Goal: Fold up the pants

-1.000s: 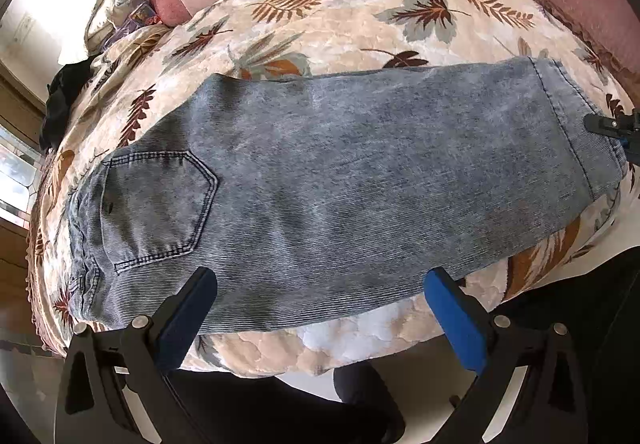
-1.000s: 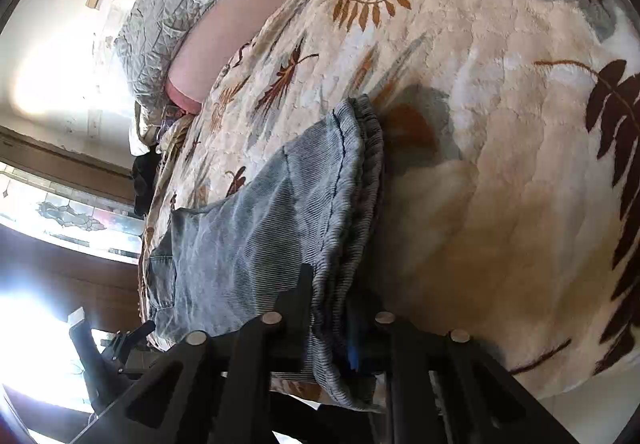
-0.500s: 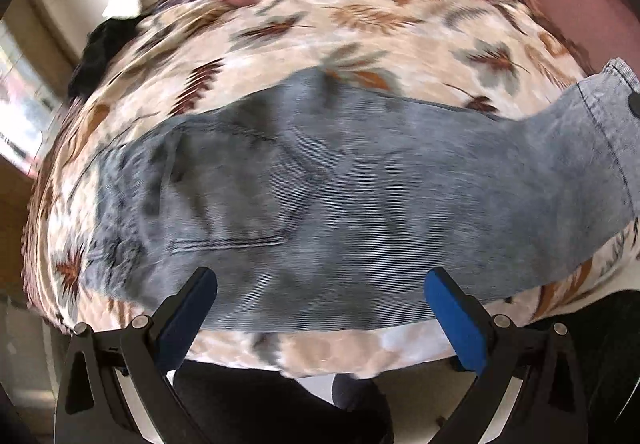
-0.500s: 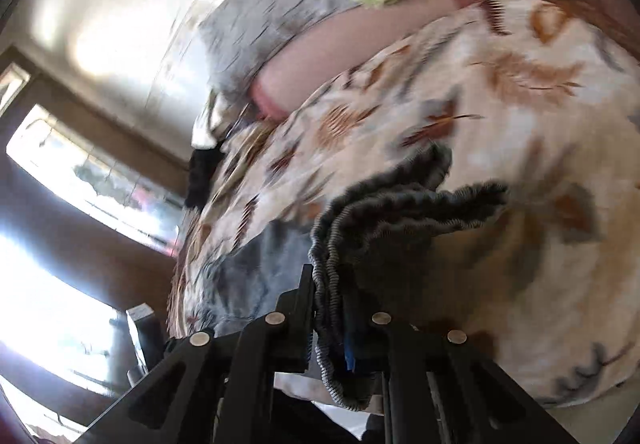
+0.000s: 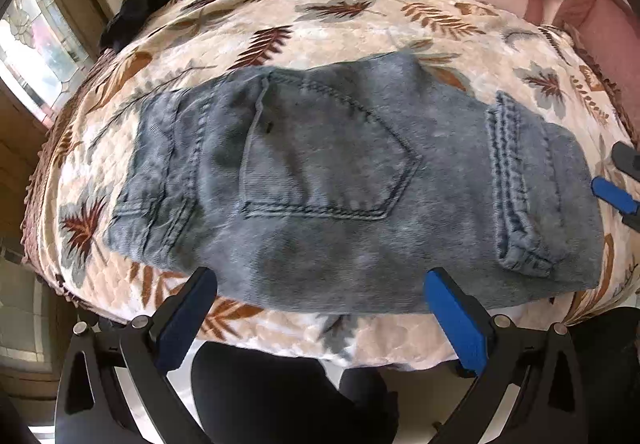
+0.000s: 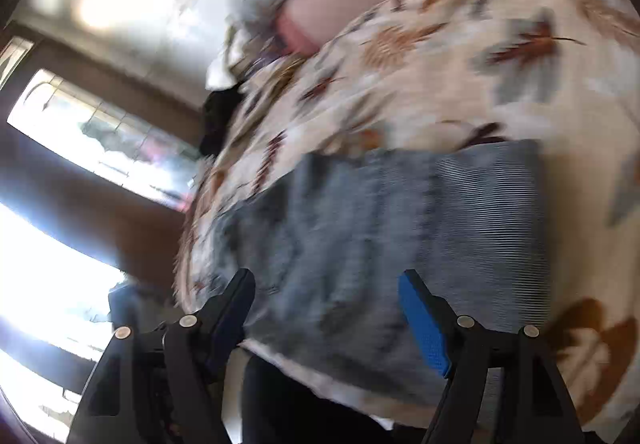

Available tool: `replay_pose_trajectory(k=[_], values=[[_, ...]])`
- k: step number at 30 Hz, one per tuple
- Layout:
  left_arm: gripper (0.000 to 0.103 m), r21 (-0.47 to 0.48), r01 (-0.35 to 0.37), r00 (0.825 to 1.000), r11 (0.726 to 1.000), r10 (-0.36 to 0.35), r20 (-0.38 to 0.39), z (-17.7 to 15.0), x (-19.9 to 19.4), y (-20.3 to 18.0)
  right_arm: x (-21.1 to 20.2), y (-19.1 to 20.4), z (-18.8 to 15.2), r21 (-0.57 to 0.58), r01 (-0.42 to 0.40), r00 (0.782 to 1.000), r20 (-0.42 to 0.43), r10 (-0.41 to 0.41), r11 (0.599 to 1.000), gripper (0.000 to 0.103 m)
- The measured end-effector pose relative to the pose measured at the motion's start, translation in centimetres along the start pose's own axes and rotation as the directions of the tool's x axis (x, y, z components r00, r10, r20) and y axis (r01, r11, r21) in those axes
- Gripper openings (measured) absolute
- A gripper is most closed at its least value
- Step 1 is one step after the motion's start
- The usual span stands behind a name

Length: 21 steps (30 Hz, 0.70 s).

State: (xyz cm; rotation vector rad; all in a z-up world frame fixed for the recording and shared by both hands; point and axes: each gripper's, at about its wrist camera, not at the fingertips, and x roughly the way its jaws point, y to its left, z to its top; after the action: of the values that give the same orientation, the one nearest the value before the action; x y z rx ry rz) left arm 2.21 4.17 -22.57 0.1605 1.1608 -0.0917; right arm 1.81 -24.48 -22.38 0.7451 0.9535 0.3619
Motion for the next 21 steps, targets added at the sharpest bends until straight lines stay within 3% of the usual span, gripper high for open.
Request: replay_pose_trajectory(k=[4, 7, 9, 10, 11, 14, 17, 18, 21], values=[[0.103, 0.071, 0.005, 1.0, 0.997, -0.007, 0.031, 0.6, -0.6, -3.2, -2.0, -2.7, -0.1, 0.039, 0.133, 0.988, 0.077, -0.136, 0.99, 0.077], [0.103, 0.121, 0.002, 0.997, 0.993, -0.011, 0.079, 1.4, -1.3, -5.9, -2.2, -2.9, -0.2, -0.013, 0.211, 0.973, 0.097, -0.209, 0.977, 0.074], [0.103, 0.153, -0.021, 0.992, 0.988, 0.001, 0.124, 2.2, -1.2, -7.9, -2.2, -1.9, -0.5, -0.081, 0.217, 0.971, 0.122, -0.207, 0.973, 0.059], [0.103, 0.163, -0.025, 0.991, 0.986, 0.004, 0.131, 2.5, -0.9, -8.6, -2.1, -1.6, -0.5, -0.102, 0.217, 0.971, 0.121, -0.205, 0.971, 0.042], [0.103, 0.172, -0.027, 0.992, 0.985, 0.004, 0.13, 2.8, -0.4, -9.2, -1.7, -1.5, -0.5, -0.12, 0.228, 0.97, 0.112, -0.215, 0.966, 0.03], [0.103, 0.177, -0.026, 0.999, 0.984, 0.018, 0.048, 3.4, 2.7, -10.5, 0.1, -2.9, -0.6, -0.105, 0.295, 0.955, 0.048, -0.291, 0.95, 0.022], [0.103, 0.137, 0.095, 0.994, 0.986, -0.087, -0.059, 2.9, 5.3, -10.8, 1.7, -4.3, -0.5, -0.104, 0.325, 0.943, -0.032, -0.33, 0.94, 0.021], [0.103, 0.11, 0.131, 0.99, 0.985, -0.125, -0.062, 2.8, 5.3, -10.6, 1.7, -4.3, -0.4, -0.109, 0.323, 0.944, -0.029, -0.328, 0.94, 0.021], [0.101, 0.118, 0.155, 0.986, 0.981, -0.148, -0.071, 3.0, 4.9, -10.4, 1.0, -4.7, -0.2, -0.078, 0.289, 0.956, -0.025, -0.291, 0.954, 0.021]])
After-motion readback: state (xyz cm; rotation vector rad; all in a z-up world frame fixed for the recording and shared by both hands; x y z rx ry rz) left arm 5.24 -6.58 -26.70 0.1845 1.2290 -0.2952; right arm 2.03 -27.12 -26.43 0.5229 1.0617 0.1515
